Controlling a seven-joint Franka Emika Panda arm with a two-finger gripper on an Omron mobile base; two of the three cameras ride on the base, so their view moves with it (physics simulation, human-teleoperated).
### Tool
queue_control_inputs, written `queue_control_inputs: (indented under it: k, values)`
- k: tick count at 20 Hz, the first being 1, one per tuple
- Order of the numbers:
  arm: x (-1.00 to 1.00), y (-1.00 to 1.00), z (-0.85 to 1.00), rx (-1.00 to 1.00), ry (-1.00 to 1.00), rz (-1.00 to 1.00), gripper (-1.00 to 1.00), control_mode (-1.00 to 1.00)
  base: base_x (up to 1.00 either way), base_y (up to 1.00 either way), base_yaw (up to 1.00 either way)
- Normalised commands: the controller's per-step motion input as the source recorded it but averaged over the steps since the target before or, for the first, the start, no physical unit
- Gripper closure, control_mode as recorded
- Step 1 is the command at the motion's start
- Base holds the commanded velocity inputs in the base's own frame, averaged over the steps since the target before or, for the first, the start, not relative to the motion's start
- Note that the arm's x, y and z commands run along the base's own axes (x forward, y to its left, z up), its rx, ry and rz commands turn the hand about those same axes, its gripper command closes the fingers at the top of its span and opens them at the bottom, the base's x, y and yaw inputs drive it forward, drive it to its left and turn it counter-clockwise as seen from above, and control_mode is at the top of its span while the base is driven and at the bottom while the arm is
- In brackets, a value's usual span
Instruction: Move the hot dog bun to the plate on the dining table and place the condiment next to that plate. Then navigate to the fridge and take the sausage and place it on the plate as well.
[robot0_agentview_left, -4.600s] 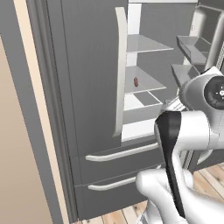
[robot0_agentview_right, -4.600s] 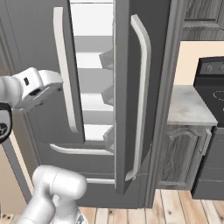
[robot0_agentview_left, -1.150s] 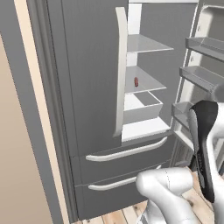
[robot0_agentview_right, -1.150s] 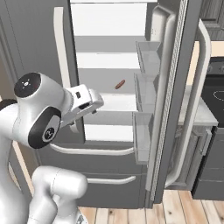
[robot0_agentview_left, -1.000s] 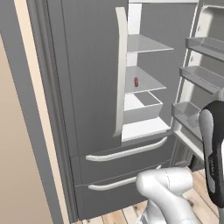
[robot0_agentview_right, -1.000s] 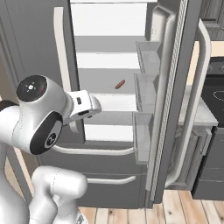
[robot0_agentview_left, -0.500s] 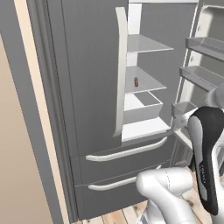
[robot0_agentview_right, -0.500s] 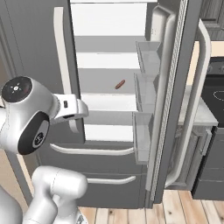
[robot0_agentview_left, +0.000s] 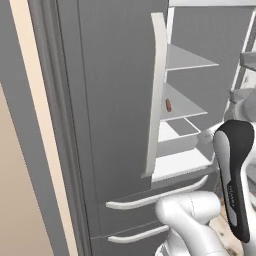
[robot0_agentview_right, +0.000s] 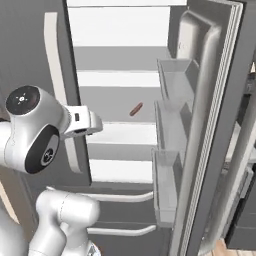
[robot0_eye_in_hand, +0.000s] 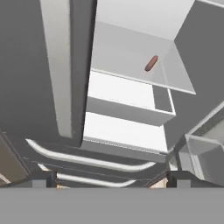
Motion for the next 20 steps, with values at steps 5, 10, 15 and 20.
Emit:
queue_control_inputs:
  k: [5, 10, 15, 20]
  values:
    - [0.0, 0.0, 0.0, 0.0, 0.0, 0.0, -1.0, 1.0, 0.7, -0.33, 0.0]
    - [0.0, 0.0, 0.0, 0.0, 0.0, 0.0, -1.0, 1.0, 0.29, -0.56, 0.0]
    - [0.0, 0.0, 0.0, 0.0, 0.0, 0.0, -1.0, 1.0, 0.52, -0.32, 0.0]
    - [0.61, -0.25, 0.01, 0.09, 0.0, -0.02, -1.0, -1.0, 0.0, 0.0, 0.0]
